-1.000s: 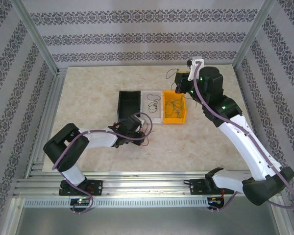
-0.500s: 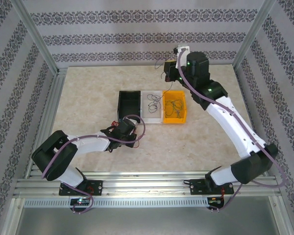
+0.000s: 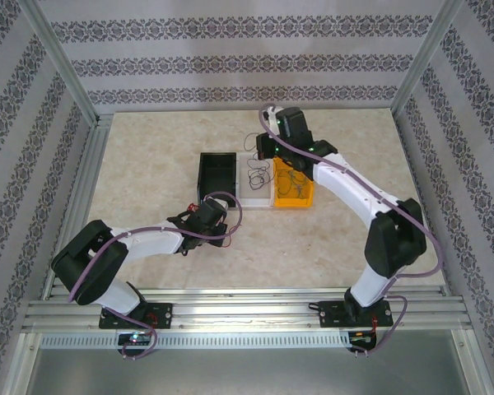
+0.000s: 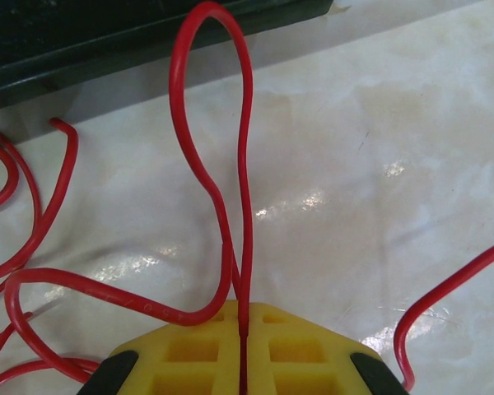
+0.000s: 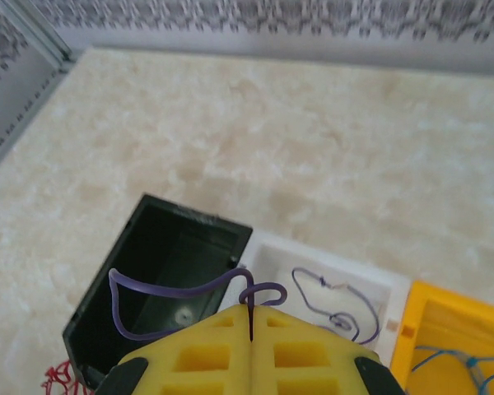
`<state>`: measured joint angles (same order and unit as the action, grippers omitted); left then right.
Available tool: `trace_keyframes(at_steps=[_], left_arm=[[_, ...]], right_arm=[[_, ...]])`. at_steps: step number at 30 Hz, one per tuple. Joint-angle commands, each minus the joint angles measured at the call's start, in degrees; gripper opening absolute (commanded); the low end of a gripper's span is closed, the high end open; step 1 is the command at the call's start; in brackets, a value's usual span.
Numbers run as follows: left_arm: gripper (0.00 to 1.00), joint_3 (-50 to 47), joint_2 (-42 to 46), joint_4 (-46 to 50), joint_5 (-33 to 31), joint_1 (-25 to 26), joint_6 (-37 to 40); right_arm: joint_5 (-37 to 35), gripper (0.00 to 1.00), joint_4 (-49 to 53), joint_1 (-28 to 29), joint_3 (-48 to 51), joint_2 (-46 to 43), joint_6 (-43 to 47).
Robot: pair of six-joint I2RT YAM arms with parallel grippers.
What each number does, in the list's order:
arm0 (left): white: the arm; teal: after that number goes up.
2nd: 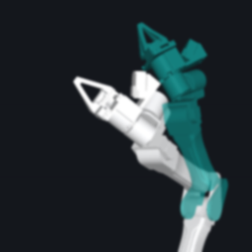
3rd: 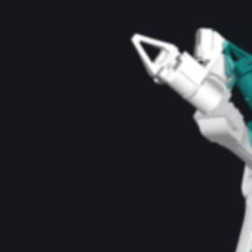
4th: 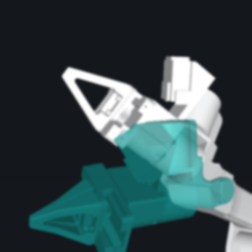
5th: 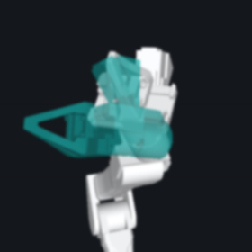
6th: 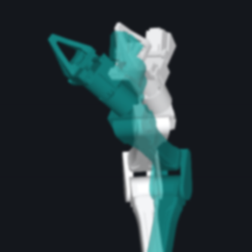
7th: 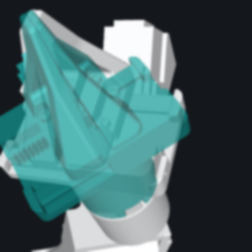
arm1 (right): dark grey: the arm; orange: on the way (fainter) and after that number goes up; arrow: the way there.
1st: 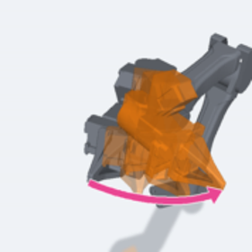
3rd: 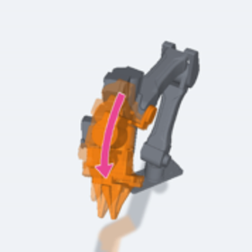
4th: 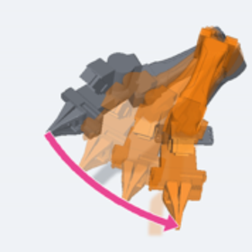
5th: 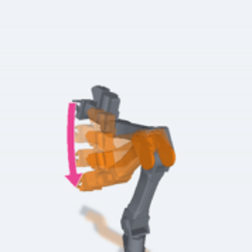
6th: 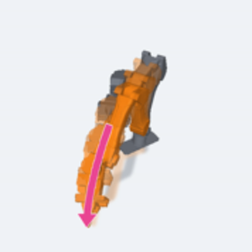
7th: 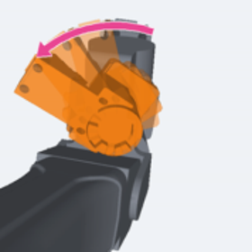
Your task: Untangle the cables
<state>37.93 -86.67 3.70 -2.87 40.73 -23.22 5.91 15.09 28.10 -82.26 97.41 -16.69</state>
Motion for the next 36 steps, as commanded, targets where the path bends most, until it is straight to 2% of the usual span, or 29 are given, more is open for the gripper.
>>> trace_keyframes(at_steps=[1, 11, 17, 18, 21, 24, 27, 30, 33, 34, 35, 36], left_arm=[[0.0, 0.5, 0.4, 2.0, -0.8, -0.9, -0.4], [0.0, 0.9, 0.4, 2.4, -0.1, -1.4, -0.4], [0.0, 1.1, 1.4, 3.0, -0.6, -1.7, -0.3], [0.0, 1.2, 1.6, 3.1, -0.5, -1.7, -0.3], [0.0, 1.4, 1.8, 3.1, -0.3, -1.8, 0.0], [0.0, 1.9, 1.7, 3.0, 0.1, -1.8, 0.3], [0.0, 2.4, 1.6, 3.1, 0.6, -1.8, 1.0], [0.0, 3.0, 2.0, 3.2, 2.5, -1.8, 2.6], [0.0, 4.3, 2.3, 3.2, 10.2, -1.8, 5.6], [0.02, 4.9, 2.3, 3.4, 14.0, -1.8, 6.5], [0.1, 5.5, 2.2, 3.5, 16.6, -1.8, 6.7], [0.23, 6.1, 2.4, 3.8, 18.6, -1.8, 6.5]], right_arm=[[1.3, 0.0, -0.9, 0.8, 1.6, 2.8, -3.2], [0.2, 0.0, 0.9, 0.9, -2.8, 12.8, -5.5], [-5.2, 0.01, 3.5, 1.3, -3.4, 15.3, -6.0], [-5.5, 0.05, 3.6, 1.4, -3.4, 15.4, -6.0], [-5.6, 0.27, 2.7, 1.7, -2.3, 14.1, -6.4], [-6.4, 0.41, 1.1, 2.0, -0.8, 10.9, -5.7], [-8.7, 0.47, 0.8, 2.0, 0.1, 7.6, -5.6], [-10.2, 0.48, 0.7, 2.0, 1.8, 4.2, -5.3], [-10.4, 0.49, 0.2, 2.0, 5.1, 0.4, -5.2], [-10.2, 0.49, 0.0, 2.0, 6.7, -1.0, -5.4], [-9.7, 0.49, -0.3, 2.0, 8.1, -2.3, -5.4], [-8.8, 0.49, -0.9, 2.0, 10.0, -3.8, -5.4]])
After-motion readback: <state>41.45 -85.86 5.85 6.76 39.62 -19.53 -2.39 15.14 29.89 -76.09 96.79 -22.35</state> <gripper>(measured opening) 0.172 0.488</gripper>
